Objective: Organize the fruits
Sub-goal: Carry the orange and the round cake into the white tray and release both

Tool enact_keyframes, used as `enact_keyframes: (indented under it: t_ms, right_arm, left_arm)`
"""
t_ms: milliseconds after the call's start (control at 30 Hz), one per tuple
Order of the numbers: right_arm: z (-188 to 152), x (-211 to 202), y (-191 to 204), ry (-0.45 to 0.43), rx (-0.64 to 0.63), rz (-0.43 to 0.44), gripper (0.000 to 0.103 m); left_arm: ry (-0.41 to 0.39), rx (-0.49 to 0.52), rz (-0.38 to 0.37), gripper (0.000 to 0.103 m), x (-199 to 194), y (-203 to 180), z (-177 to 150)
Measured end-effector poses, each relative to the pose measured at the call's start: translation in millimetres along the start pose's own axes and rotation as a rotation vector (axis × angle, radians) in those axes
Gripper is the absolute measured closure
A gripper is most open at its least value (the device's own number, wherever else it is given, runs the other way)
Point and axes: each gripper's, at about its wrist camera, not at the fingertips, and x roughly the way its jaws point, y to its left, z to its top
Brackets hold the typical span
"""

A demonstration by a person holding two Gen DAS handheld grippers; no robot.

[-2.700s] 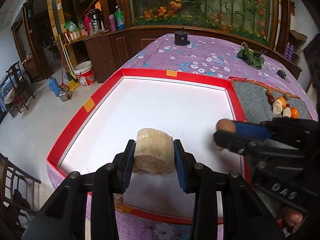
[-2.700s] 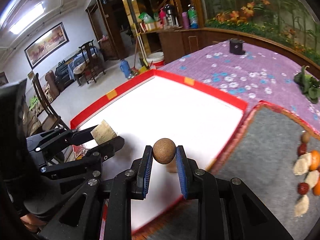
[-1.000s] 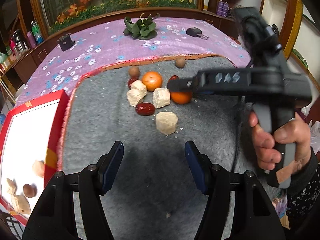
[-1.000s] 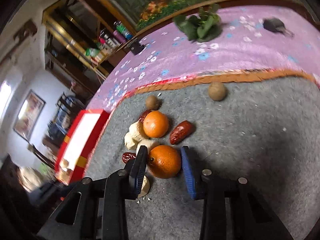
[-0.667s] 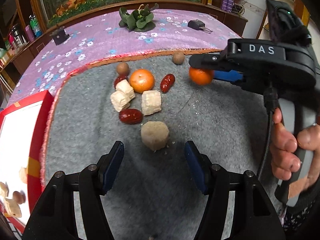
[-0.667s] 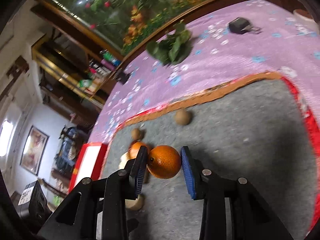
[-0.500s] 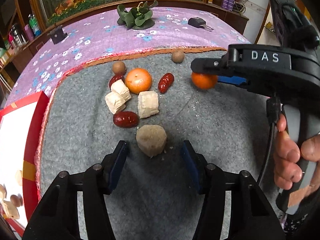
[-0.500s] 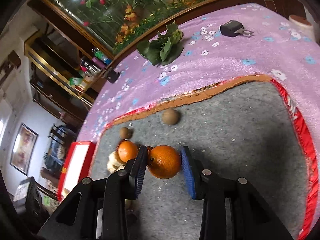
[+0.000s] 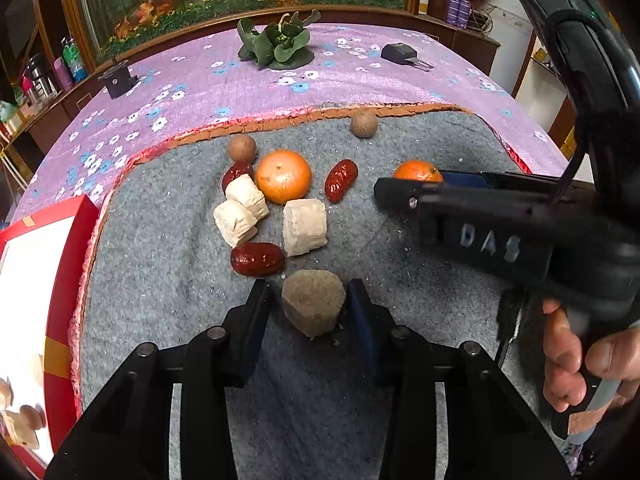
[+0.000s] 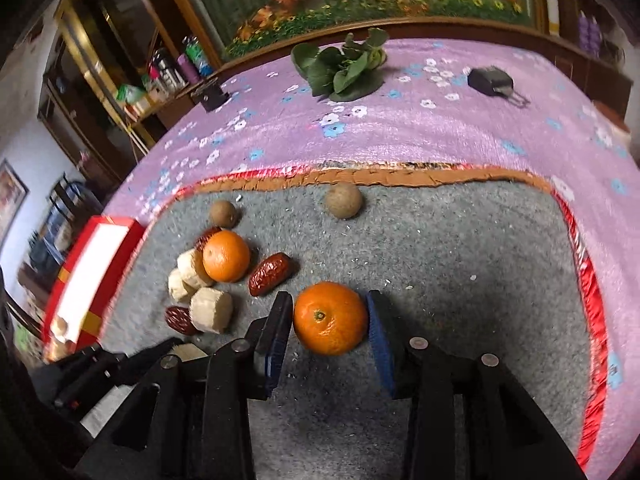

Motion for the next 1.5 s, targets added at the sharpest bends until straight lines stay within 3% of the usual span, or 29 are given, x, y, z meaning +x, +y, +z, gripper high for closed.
enact_keyframes:
  t_ms: [133, 267, 567, 767, 1267, 1367, 1500]
  right_arm:
    - [-2, -1, 5, -0.012, -0.039, -0.037, 0.067]
    - [0, -4, -1, -0.016, 0.008, 0.005, 0.067]
    - [4, -22, -2, -0.120, 0.047, 0.066, 0.068]
    - [6, -30, -5, -0.176, 0.072, 0.082, 0.068]
    - [3, -38, -17, -0.286, 0.139, 0.073, 0.068]
    - [5, -36, -3, -0.263, 0.155, 0.106, 0.068]
    - [13, -34, 55, -0.238, 0.077, 0.190, 0.068]
  left_arm:
    - [-0.004, 0.000, -0.001, 0.067, 0, 1, 0]
    - [-0.021, 0.006, 0.009, 0.076, -2, -1, 1]
    - [-0.073, 0.037, 0.024, 0.076, -17, -8, -4]
    - [-0.152, 0.046, 0.092, 0.076, -52, 2, -12]
    - [-0.324, -0.152, 0.244, 0.076, -138, 107, -49]
    - [-0.346, -0.199, 0.288, 0.076, -147, 132, -58]
    - [-0.355, -0.272, 0.335, 0.076, -151, 166, -71]
